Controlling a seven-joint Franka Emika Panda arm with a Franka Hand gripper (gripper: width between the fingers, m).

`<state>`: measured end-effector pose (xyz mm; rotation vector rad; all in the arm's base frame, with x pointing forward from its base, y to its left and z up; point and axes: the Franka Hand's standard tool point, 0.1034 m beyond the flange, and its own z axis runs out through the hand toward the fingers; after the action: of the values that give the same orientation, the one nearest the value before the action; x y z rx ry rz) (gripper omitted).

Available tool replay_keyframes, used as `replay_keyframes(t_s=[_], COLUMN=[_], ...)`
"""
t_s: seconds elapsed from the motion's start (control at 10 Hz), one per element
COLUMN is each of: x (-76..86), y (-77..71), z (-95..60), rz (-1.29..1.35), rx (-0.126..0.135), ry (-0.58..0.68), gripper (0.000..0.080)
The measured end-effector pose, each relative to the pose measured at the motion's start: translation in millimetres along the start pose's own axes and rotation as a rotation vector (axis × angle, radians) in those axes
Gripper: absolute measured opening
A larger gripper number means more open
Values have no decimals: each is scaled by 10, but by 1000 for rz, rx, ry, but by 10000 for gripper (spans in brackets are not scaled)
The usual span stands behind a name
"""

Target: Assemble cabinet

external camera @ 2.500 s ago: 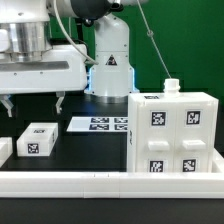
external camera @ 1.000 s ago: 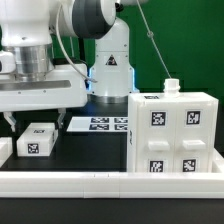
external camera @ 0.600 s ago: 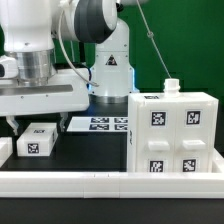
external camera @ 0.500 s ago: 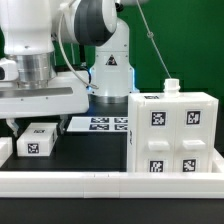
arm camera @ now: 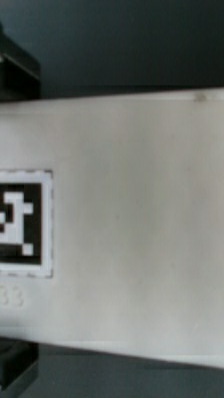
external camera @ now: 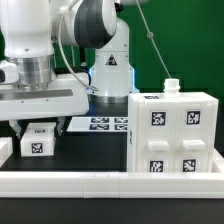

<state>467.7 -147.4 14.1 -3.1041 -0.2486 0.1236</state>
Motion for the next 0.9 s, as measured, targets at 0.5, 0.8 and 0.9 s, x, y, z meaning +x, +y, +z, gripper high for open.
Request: replay_keyframes(t_s=[0.5,0.8,0.9], x=[0,121,183], y=[0,-136,-235], z=[0,-459,-671], rz=[0,28,40], rx=[0,39,59], ry=[0,-11,-26], gripper=[553,553,554])
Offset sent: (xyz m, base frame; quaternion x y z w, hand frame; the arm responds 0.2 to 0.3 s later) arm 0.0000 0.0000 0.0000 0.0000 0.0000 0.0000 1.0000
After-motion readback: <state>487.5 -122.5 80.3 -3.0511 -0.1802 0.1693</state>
